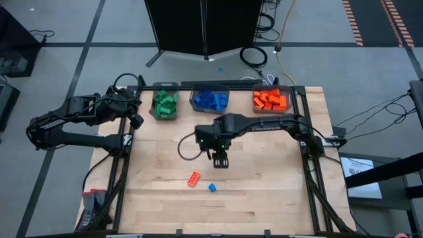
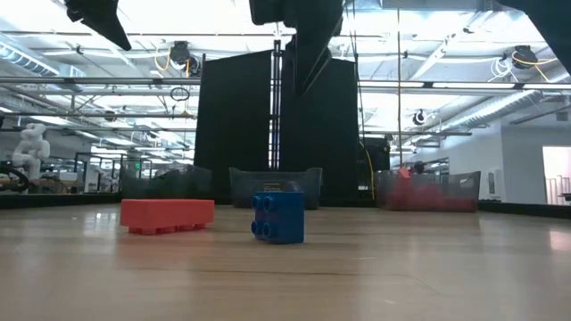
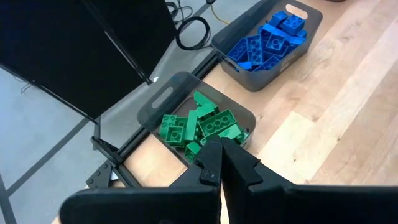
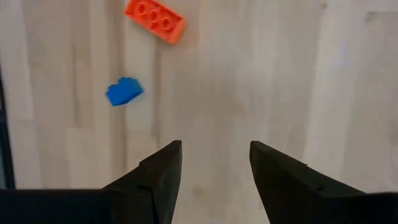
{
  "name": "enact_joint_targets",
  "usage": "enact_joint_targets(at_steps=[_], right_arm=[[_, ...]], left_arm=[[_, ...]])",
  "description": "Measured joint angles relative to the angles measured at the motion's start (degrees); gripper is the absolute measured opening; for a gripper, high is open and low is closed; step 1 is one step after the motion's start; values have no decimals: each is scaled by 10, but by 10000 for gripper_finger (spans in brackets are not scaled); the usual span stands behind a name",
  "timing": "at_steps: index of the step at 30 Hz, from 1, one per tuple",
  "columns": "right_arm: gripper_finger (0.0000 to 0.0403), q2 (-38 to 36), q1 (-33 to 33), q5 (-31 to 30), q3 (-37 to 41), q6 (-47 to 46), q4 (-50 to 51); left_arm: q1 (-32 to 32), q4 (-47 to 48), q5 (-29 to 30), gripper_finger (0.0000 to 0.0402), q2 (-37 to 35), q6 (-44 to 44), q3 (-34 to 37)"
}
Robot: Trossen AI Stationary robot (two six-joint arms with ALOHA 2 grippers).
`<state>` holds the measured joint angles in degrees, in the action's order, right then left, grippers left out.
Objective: Sort blocks
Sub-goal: Put the blue game piece into the middle black bin
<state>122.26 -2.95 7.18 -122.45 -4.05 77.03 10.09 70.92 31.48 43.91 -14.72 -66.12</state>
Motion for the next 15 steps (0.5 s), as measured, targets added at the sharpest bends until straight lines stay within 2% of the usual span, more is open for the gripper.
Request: enact_joint_targets(at_steps=[7,10,15], right_arm=[[185,0,-43,-6,0,-41,-14],[185,0,-57,-30,0,-49,-36],[185,0,-78,-32,0,-45,-87]], left_arm=[[0,0,0,0,0,0,0],[0,0,0,0,0,0,0],[0,0,0,0,0,1,0]])
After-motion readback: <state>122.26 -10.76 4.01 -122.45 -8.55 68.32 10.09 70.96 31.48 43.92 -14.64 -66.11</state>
